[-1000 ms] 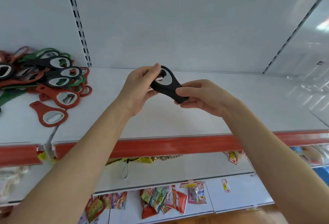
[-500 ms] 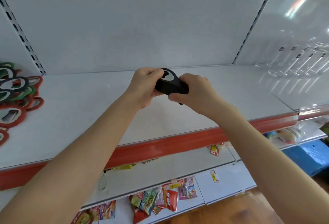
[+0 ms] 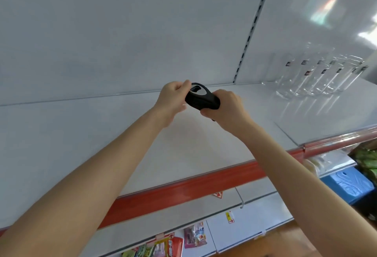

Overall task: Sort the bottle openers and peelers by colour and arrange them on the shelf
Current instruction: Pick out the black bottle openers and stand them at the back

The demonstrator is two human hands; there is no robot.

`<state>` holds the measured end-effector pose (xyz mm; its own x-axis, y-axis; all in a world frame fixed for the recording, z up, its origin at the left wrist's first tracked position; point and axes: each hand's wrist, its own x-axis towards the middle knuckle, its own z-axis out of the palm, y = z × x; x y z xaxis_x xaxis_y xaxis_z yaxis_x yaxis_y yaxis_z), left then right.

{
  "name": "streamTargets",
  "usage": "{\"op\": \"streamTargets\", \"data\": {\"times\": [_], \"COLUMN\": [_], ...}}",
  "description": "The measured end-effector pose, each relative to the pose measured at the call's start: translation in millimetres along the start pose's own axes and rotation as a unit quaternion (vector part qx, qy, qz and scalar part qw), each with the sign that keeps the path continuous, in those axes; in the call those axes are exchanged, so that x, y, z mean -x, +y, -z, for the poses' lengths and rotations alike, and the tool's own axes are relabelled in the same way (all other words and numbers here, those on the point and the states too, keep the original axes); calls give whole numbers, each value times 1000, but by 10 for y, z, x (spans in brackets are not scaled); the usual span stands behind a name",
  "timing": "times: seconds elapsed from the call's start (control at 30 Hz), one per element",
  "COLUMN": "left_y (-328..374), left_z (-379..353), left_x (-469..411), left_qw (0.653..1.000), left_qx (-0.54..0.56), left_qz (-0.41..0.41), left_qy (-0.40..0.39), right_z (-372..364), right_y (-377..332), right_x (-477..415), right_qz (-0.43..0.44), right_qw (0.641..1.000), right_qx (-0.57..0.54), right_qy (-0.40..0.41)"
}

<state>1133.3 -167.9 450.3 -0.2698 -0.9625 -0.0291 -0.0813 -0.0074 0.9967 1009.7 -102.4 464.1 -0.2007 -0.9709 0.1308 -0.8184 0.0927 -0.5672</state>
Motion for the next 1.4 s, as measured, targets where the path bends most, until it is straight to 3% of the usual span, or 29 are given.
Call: {"op": "streamTargets", "data": {"times": [0.07,0.17,0.33,0.5,1.1,1.4], "left_y": [-112,-293,-494,-535,-513,-486], "left_z": [-75,-115,-116,-126,-136,-139], "left_x": [-98,-162,-155,-156,-128,-104], "left_qw": [990,940,870,850,862,867], "left_qx": [-129,-318,-465,-498,-484,-477], "left_qz": [-54,-112,-165,-173,-148,-145], "left_qy": [35,44,19,23,20,17], "right_z": [93,180,229,246,108,123], "right_y": [188,468,762,899,942,962], "right_x": [-122,-353,-723,-957,-1119,-1104], "right_qz": [-20,-55,-102,-125,-100,-66], "right_qw": [1000,998,993,990,993,989], "right_qx": [18,22,44,53,39,72], "right_qy": [8,28,37,45,53,113]}}
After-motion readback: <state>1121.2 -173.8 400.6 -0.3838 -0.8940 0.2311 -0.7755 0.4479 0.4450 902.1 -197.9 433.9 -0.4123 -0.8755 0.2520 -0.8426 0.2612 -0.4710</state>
